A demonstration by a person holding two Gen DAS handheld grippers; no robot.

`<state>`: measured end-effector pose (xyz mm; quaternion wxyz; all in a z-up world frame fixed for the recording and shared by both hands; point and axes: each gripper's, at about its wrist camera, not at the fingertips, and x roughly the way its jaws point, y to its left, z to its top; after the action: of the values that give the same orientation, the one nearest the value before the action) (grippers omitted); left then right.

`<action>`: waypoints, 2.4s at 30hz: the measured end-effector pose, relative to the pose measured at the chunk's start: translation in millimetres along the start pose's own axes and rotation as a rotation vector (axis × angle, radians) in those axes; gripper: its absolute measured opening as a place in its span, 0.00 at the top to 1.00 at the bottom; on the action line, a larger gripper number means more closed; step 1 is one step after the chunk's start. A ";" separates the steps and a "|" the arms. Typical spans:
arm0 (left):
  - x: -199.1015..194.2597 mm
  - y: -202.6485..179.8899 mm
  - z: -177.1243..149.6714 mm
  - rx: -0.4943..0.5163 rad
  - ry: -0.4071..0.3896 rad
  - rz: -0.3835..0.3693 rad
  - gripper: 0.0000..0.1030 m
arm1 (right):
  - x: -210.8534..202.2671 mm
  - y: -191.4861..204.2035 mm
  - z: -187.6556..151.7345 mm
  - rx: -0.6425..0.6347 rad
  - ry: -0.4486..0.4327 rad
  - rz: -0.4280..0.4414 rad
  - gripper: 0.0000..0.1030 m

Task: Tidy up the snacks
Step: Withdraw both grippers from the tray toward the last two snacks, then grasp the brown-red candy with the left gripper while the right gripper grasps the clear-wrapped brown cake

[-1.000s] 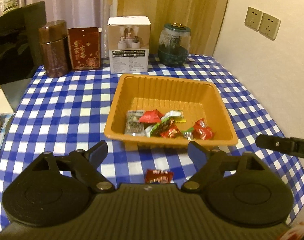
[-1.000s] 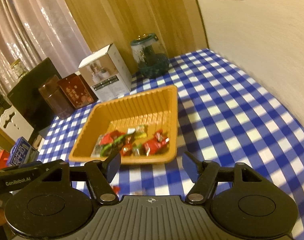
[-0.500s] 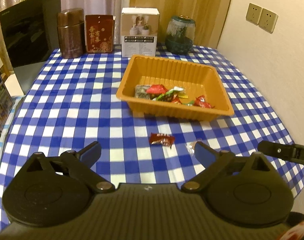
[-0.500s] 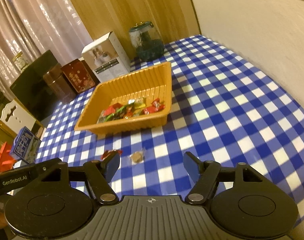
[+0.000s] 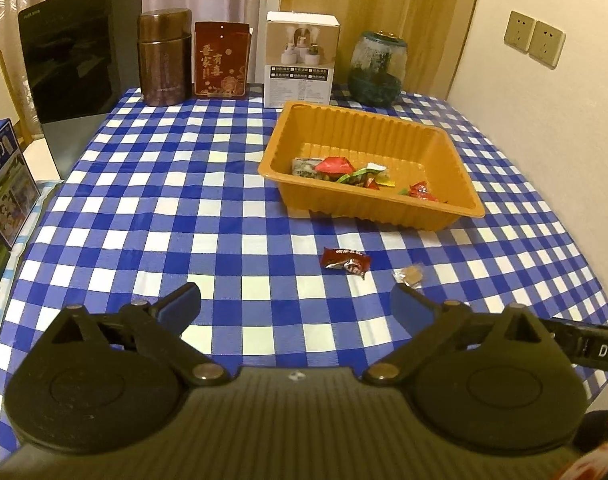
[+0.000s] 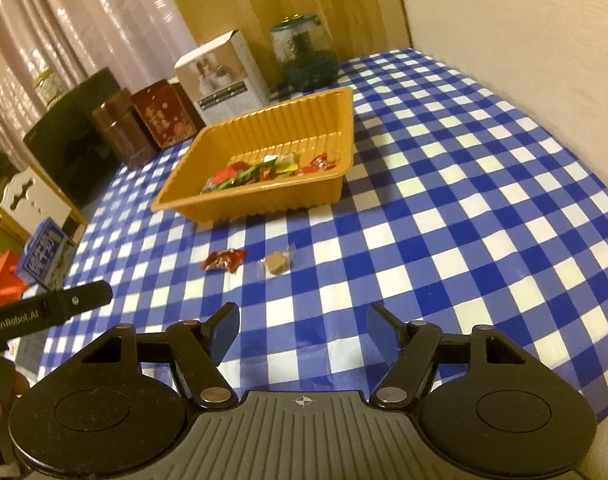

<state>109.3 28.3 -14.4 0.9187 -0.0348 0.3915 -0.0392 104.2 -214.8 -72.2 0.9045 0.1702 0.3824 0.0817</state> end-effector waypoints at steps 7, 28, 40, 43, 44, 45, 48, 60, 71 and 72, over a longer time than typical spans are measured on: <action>19.5 2.7 -4.2 0.019 0.028 -0.004 0.03 | 24.0 2.4 -3.3 -0.062 0.004 0.001 0.32; 83.5 21.7 -4.3 0.018 0.067 -0.011 0.03 | 120.5 24.8 3.6 -0.296 -0.002 0.040 0.32; 99.0 18.0 -4.8 0.018 0.079 -0.031 0.03 | 150.1 31.3 7.7 -0.375 -0.043 0.004 0.42; 100.9 15.3 -4.8 0.028 0.076 -0.037 0.03 | 150.1 31.1 5.0 -0.406 -0.057 -0.010 0.48; 101.5 14.4 -4.8 0.029 0.076 -0.039 0.03 | 150.2 31.6 3.6 -0.421 -0.061 -0.015 0.49; 101.9 13.8 -4.9 0.031 0.076 -0.041 0.03 | 150.1 31.5 2.7 -0.431 -0.063 -0.018 0.50; 102.9 12.5 -5.4 0.033 0.079 -0.044 0.03 | 150.0 32.1 1.7 -0.445 -0.065 -0.018 0.55; 103.5 8.9 -5.4 0.056 0.080 -0.058 0.04 | 144.6 32.8 0.3 -0.434 -0.064 -0.026 0.67; 117.6 -4.9 8.3 0.153 0.046 -0.111 0.16 | 120.2 12.2 4.1 -0.349 -0.099 -0.071 0.67; 120.2 -6.9 9.2 0.163 0.047 -0.120 0.18 | 119.5 9.8 4.3 -0.342 -0.097 -0.075 0.67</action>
<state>198.7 9.8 -93.5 0.9049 0.0175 0.4058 -0.1268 190.1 -173.6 -145.1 0.9401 0.0033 0.3247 0.1036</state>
